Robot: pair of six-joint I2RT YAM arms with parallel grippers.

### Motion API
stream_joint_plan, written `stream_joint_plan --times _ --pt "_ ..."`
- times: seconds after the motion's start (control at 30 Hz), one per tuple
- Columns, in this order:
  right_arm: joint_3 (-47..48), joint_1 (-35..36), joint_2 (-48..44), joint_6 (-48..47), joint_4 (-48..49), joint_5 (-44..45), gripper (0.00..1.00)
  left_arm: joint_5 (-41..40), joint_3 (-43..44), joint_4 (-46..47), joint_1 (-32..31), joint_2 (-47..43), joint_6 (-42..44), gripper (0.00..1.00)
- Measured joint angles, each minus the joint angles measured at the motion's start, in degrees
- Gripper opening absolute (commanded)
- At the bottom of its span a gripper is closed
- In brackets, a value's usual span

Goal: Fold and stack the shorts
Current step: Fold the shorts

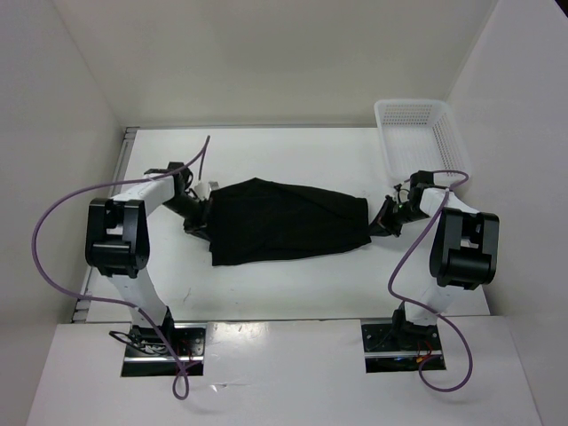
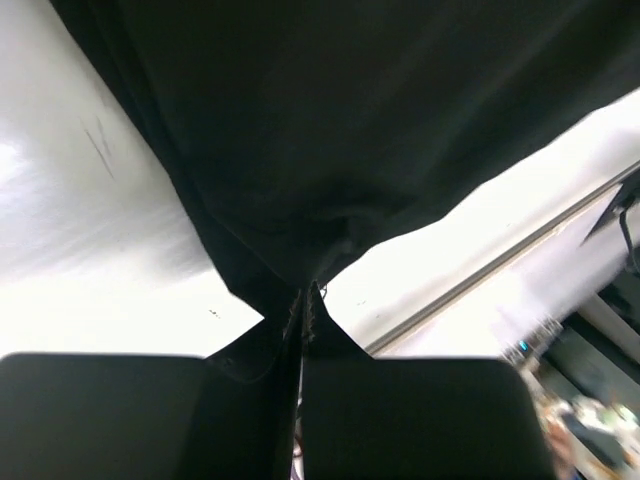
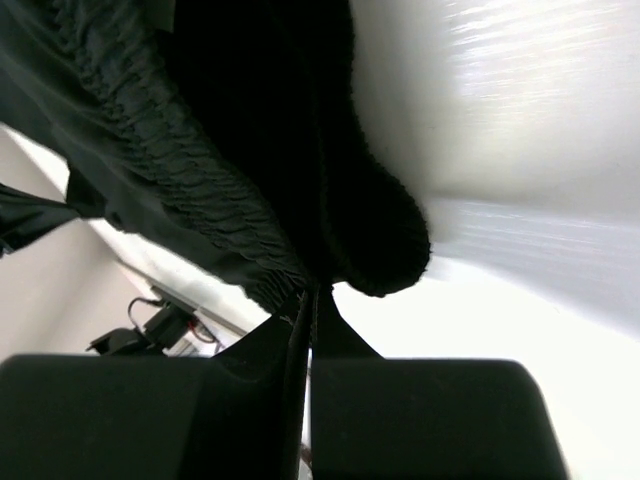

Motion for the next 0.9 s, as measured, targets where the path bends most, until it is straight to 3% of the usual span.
stream_joint_plan --times 0.33,0.53,0.67,0.83,0.9 --pt "3.85 0.11 -0.04 1.86 0.13 -4.46 0.0 1.29 9.09 2.93 0.42 -3.58 0.0 0.0" --pt "12.09 1.6 0.94 5.2 0.87 -5.64 0.0 1.29 15.02 4.59 1.29 -3.54 0.02 0.0" --pt "22.69 2.71 5.38 9.6 3.45 -6.56 0.0 0.46 23.17 7.58 1.68 -2.38 0.0 0.0" --pt "43.95 4.42 17.51 13.4 6.16 -7.28 0.0 -1.57 40.0 12.48 1.95 3.72 0.0 0.0" --pt "46.88 4.9 18.84 13.44 6.75 -7.23 0.0 -2.43 42.66 14.19 1.99 4.44 0.02 0.0"
